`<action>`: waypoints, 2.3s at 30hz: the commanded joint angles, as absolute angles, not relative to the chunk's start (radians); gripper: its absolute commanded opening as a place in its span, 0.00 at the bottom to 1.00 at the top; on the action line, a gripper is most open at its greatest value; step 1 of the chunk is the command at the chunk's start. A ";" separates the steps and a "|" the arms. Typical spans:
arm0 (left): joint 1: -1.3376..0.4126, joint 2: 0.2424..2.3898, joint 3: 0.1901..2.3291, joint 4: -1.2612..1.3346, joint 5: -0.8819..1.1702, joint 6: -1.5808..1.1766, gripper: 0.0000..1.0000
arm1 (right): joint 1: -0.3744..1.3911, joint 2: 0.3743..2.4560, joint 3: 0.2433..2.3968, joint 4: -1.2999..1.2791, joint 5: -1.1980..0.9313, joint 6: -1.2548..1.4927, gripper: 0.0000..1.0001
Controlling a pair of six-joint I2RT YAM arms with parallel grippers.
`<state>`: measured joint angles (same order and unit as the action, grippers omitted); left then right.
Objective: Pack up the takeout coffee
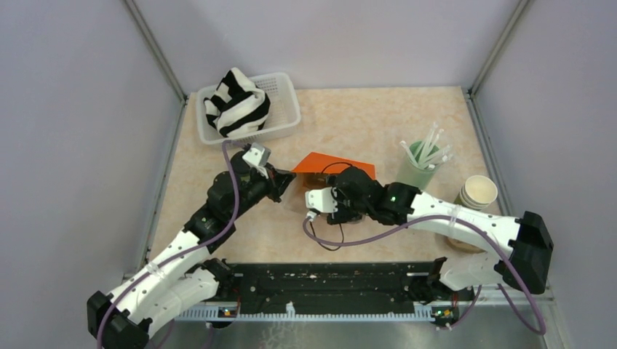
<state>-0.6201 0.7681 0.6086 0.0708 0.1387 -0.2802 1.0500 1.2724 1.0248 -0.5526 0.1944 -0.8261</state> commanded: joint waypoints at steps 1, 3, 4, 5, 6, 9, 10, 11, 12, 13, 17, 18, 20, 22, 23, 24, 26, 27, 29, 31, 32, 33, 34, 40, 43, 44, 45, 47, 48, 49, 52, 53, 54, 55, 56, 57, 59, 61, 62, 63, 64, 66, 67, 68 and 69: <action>-0.664 0.768 0.670 0.008 0.070 -0.246 0.00 | 1.040 1.264 1.016 -0.471 0.229 -0.830 0.47; -0.677 0.772 0.689 -0.037 0.033 -0.216 0.00 | 1.037 1.250 1.009 -0.462 0.249 -0.814 0.47; -0.682 0.772 0.698 -0.057 0.014 -0.208 0.00 | 1.037 1.240 1.000 -0.454 0.258 -0.808 0.47; -0.683 0.771 0.702 -0.067 0.009 -0.200 0.00 | 1.036 1.227 0.991 -0.447 0.261 -0.808 0.47; -0.684 0.766 0.703 -0.072 0.009 -0.198 0.00 | 1.035 1.217 0.980 -0.444 0.259 -0.816 0.47; -0.684 0.749 0.703 -0.073 0.021 -0.207 0.00 | 1.035 1.194 0.965 -0.436 0.274 -0.817 0.48; -0.684 0.748 0.706 -0.076 0.021 -0.209 0.00 | 1.035 1.188 0.963 -0.433 0.284 -0.811 0.48; -0.684 0.749 0.708 -0.081 0.022 -0.210 0.00 | 1.034 1.182 0.961 -0.429 0.289 -0.808 0.48; -0.684 0.749 0.709 -0.084 0.020 -0.210 0.00 | 1.033 1.174 0.957 -0.426 0.287 -0.807 0.49; -0.685 0.749 0.709 -0.084 0.024 -0.208 0.00 | 1.032 1.168 0.948 -0.419 0.284 -0.809 0.49; -0.686 0.741 0.701 -0.079 0.037 -0.203 0.00 | 1.020 1.150 0.904 -0.370 0.281 -0.810 0.49; -0.686 0.740 0.703 -0.077 0.040 -0.202 0.00 | 1.013 1.146 0.895 -0.365 0.273 -0.809 0.49; -0.689 0.741 0.708 -0.081 0.041 -0.196 0.00 | 1.007 1.141 0.881 -0.358 0.269 -0.804 0.49; -0.690 0.748 0.722 -0.094 0.042 -0.195 0.00 | 1.007 1.146 0.876 -0.366 0.273 -0.798 0.48; -0.692 0.751 0.729 -0.104 0.044 -0.198 0.00 | 1.007 1.150 0.878 -0.369 0.284 -0.796 0.47; -0.692 0.753 0.736 -0.111 0.048 -0.201 0.00 | 1.006 1.151 0.881 -0.370 0.295 -0.794 0.47; -0.695 0.749 0.739 -0.118 0.059 -0.202 0.00 | 1.007 1.152 0.877 -0.348 0.328 -0.801 0.47; -0.695 0.747 0.737 -0.119 0.060 -0.202 0.00 | 1.005 1.150 0.870 -0.326 0.337 -0.807 0.47; -0.696 0.742 0.726 -0.118 0.070 -0.202 0.00 | 1.002 1.156 0.862 -0.283 0.338 -0.823 0.48; -0.698 0.741 0.711 -0.118 0.071 -0.206 0.00 | 1.002 1.172 0.868 -0.254 0.352 -0.831 0.47; -0.699 0.740 0.706 -0.117 0.073 -0.204 0.00 | 1.001 1.179 0.867 -0.227 0.367 -0.831 0.48; -0.702 0.739 0.705 -0.117 0.072 -0.199 0.00 | 0.994 1.180 0.865 -0.208 0.367 -0.833 0.48; -0.704 0.736 0.701 -0.117 0.071 -0.198 0.00 | 0.986 1.181 0.861 -0.194 0.362 -0.834 0.48; -0.716 0.716 0.675 -0.112 0.072 -0.206 0.00 | 0.960 1.202 0.811 -0.117 0.386 -0.874 0.48; -0.716 0.716 0.676 -0.108 0.076 -0.206 0.00 | 0.952 1.217 0.812 -0.104 0.375 -0.872 0.48; -0.717 0.719 0.677 -0.107 0.081 -0.207 0.00 | 0.952 1.223 0.812 -0.094 0.375 -0.874 0.48; -0.717 0.721 0.679 -0.105 0.084 -0.207 0.00 | 0.951 1.227 0.811 -0.081 0.367 -0.873 0.48; -0.718 0.726 0.682 -0.103 0.086 -0.204 0.00 | 0.950 1.233 0.821 -0.072 0.336 -0.863 0.48; -0.718 0.729 0.683 -0.105 0.085 -0.197 0.00 | 0.949 1.238 0.829 -0.075 0.313 -0.862 0.48; -0.718 0.729 0.686 -0.107 0.086 -0.192 0.00 | 0.949 1.247 0.838 -0.076 0.303 -0.862 0.48; -0.719 0.729 0.691 -0.111 0.095 -0.183 0.00 | 0.949 1.276 0.843 -0.058 0.303 -0.881 0.48; -0.718 0.727 0.694 -0.113 0.097 -0.181 0.00 | 0.947 1.284 0.841 -0.051 0.298 -0.886 0.48; -0.719 0.728 0.698 -0.117 0.097 -0.178 0.00 | 0.946 1.290 0.841 -0.049 0.287 -0.886 0.48; -0.718 0.729 0.702 -0.120 0.096 -0.175 0.00 | 0.945 1.297 0.841 -0.052 0.276 -0.888 0.48; -0.719 0.729 0.707 -0.125 0.094 -0.170 0.00 | 0.945 1.302 0.841 -0.051 0.268 -0.887 0.48; -0.718 0.730 0.712 -0.131 0.095 -0.166 0.00 | 0.945 1.307 0.839 -0.047 0.264 -0.887 0.48; -0.718 0.732 0.721 -0.142 0.094 -0.162 0.00 | 0.939 1.313 0.829 -0.030 0.260 -0.886 0.48; -0.718 0.732 0.724 -0.148 0.095 -0.156 0.00 | 0.934 1.318 0.831 -0.029 0.256 -0.875 0.48; -0.718 0.733 0.726 -0.149 0.092 -0.152 0.00 | 0.933 1.317 0.836 -0.042 0.250 -0.867 0.48; -0.718 0.733 0.728 -0.152 0.089 -0.146 0.00 | 0.933 1.311 0.843 -0.059 0.240 -0.856 0.48; -0.718 0.732 0.729 -0.158 0.084 -0.143 0.00 | 0.933 1.305 0.849 -0.074 0.233 -0.845 0.47; -0.718 0.732 0.728 -0.161 0.081 -0.141 0.00 | 0.934 1.293 0.870 -0.110 0.230 -0.819 0.47; -0.718 0.732 0.727 -0.161 0.081 -0.141 0.00 | 0.933 1.287 0.882 -0.127 0.234 -0.806 0.47; -0.718 0.732 0.724 -0.161 0.081 -0.142 0.00 | 0.933 1.284 0.896 -0.146 0.240 -0.783 0.47; -0.718 0.733 0.723 -0.161 0.081 -0.141 0.00 | 0.933 1.282 0.906 -0.164 0.234 -0.769 0.47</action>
<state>-0.7124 0.7292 0.6926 -0.1452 0.0704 -0.1574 0.9440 1.3064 0.8330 -0.1062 0.2653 -0.8524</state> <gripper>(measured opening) 0.006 0.718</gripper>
